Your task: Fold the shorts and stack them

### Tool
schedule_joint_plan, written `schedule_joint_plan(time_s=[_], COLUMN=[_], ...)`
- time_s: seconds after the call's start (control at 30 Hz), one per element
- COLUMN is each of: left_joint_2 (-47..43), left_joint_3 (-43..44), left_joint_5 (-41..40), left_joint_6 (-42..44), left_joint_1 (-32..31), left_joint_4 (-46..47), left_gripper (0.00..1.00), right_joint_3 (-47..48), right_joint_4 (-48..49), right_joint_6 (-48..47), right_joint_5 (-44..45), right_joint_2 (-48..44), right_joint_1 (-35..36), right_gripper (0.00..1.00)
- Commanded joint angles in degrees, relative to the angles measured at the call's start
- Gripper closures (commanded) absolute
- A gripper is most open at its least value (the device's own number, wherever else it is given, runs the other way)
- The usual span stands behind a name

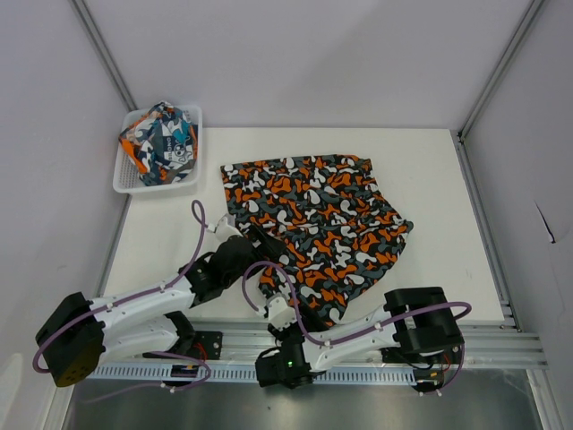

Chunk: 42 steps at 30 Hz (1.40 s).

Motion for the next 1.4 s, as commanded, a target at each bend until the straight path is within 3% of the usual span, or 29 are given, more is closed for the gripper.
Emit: schedule_joint_plan(time_s=[0.0, 0.37, 0.63, 0.73, 0.77, 0.83, 0.93, 1.07, 1.37], left_joint_2=[-0.98, -2.21, 2.36, 2.89, 2.72, 2.02, 1.05, 0.34, 1.84], left_joint_3=[2.87, 2.52, 1.20, 1.46, 1.46, 1.72, 1.73, 1.11, 0.06], left_joint_5=[-1.05, -0.97, 10.28, 11.43, 11.43, 11.26, 10.99, 11.95, 17.31], left_joint_6=[1.67, 2.72, 3.86, 4.74, 4.92, 5.18, 5.36, 5.01, 3.78], left_joint_1=[0.15, 1.73, 9.81, 11.05, 11.22, 11.40, 11.40, 11.40, 11.31], left_joint_4=[-0.65, -2.59, 0.31, -0.12, -0.21, -0.65, -1.18, -0.83, 2.32], left_gripper=[0.01, 0.01, 0.01, 0.01, 0.01, 0.01, 0.01, 0.01, 0.01], right_joint_3=[0.47, 4.25, 7.06, 7.50, 7.85, 8.03, 7.51, 4.61, -6.54], right_joint_4=[0.62, -2.46, -4.05, -4.13, -4.39, -4.92, -3.26, 2.43, 19.23], right_joint_6=[0.90, 1.34, 0.56, -0.32, -0.59, -0.76, -2.26, -3.57, -12.10], right_joint_5=[1.84, 2.37, 2.98, 2.98, 2.90, 2.55, 1.49, 0.79, -6.14], right_joint_2=[0.60, 6.76, 10.37, 11.33, 12.12, 12.65, 12.22, 6.52, -14.31], right_joint_1=[0.35, 1.14, 2.02, 2.20, 2.20, 2.20, 2.03, 0.80, -8.95], right_gripper=[0.38, 0.41, 0.47, 0.61, 0.73, 0.77, 1.00, 1.00, 1.00])
